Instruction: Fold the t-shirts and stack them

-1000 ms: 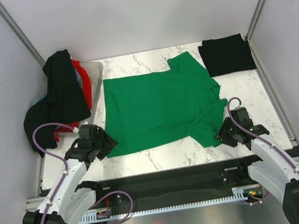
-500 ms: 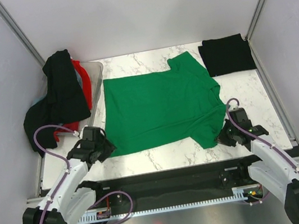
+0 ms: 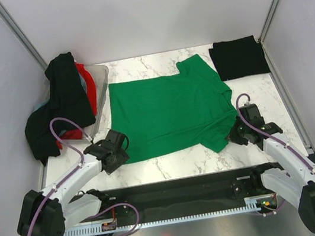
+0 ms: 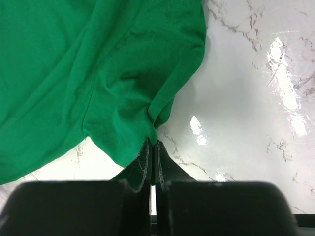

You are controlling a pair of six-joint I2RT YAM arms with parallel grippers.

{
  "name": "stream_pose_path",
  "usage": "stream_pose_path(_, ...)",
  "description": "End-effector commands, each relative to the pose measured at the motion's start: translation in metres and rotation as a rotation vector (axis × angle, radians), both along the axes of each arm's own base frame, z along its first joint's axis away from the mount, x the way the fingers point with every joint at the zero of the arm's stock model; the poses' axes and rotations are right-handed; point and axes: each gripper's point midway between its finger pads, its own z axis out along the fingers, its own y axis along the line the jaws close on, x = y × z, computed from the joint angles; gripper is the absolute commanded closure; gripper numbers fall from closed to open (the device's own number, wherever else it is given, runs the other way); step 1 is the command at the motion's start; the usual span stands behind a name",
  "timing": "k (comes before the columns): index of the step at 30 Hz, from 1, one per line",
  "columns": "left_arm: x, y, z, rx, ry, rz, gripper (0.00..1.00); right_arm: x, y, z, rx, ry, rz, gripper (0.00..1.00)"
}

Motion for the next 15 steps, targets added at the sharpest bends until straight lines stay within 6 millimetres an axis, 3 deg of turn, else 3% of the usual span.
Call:
stream_pose_path(1, 0.008, 0.015, 0.01, 0.027, -0.101, 0.118, 0.33, 0.008, -0.003, 0.01, -0.028, -0.042, 0.011, 1.0)
stream_pose_path(9, 0.004, 0.026, -0.005, 0.01, -0.103, 0.205, 0.31, 0.006, -0.004, 0.008, -0.035, -0.042, 0.017, 1.0)
stream_pose_path(15, 0.01, 0.024, -0.015, -0.007, -0.09, 0.207, 0.48, 0.004, -0.004, 0.007, -0.033, -0.042, 0.02, 1.0)
